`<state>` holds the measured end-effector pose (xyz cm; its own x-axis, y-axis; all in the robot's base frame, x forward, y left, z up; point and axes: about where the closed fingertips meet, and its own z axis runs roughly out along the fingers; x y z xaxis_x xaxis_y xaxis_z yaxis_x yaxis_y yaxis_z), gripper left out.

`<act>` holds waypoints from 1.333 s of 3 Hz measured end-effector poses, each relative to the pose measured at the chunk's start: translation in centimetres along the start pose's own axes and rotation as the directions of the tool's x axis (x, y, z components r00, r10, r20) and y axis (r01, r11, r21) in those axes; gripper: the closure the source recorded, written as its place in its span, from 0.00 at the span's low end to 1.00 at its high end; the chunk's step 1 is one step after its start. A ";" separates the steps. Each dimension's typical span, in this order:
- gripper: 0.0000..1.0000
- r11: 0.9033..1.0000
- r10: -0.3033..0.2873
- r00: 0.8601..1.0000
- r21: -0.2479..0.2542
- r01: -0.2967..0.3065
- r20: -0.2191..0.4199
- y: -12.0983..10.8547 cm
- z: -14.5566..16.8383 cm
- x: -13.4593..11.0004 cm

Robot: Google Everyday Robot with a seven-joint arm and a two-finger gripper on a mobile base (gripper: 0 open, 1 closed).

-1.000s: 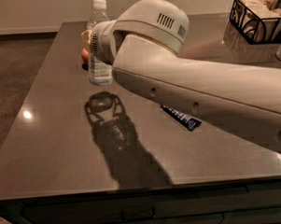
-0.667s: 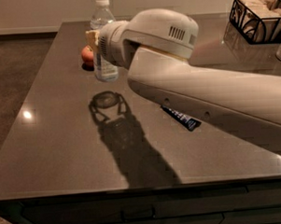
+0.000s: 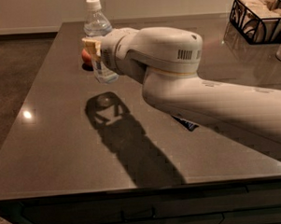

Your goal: Place blue plastic bottle upright

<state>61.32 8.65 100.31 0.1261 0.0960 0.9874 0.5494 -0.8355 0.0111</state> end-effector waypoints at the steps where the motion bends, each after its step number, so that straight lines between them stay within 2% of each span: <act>1: 1.00 0.998 -0.028 1.000 0.051 0.028 -0.010 -1.0 -0.3 -1.0; 2: 1.00 0.994 -0.051 0.998 0.100 0.054 -0.033 -1.9 -0.6 -1.7; 4: 1.00 0.987 -0.027 0.999 0.155 0.033 -0.039 -3.2 -1.1 -4.5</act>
Offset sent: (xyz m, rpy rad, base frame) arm -0.0389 0.0182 -0.0620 -0.0059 -0.0847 0.1704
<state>58.11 10.36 96.04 0.0786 0.0975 0.9921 0.6746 -0.7379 0.0191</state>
